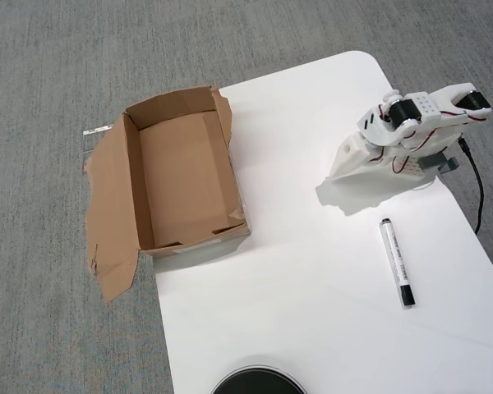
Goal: Grasp a pen and put it in the box.
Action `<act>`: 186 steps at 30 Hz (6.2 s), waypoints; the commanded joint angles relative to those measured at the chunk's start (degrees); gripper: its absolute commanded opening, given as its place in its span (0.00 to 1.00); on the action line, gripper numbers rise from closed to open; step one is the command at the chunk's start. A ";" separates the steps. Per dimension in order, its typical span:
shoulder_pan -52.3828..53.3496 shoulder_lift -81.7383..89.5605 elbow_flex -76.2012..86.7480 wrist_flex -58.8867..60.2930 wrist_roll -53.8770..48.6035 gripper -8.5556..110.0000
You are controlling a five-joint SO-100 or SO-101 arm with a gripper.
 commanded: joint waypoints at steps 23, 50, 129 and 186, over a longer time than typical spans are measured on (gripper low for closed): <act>0.04 3.08 1.63 1.67 1.01 0.08; -0.40 3.34 -0.04 0.70 0.92 0.08; -48.21 -54.84 -87.93 18.28 -73.61 0.08; -69.13 -77.26 -60.42 3.43 -74.40 0.11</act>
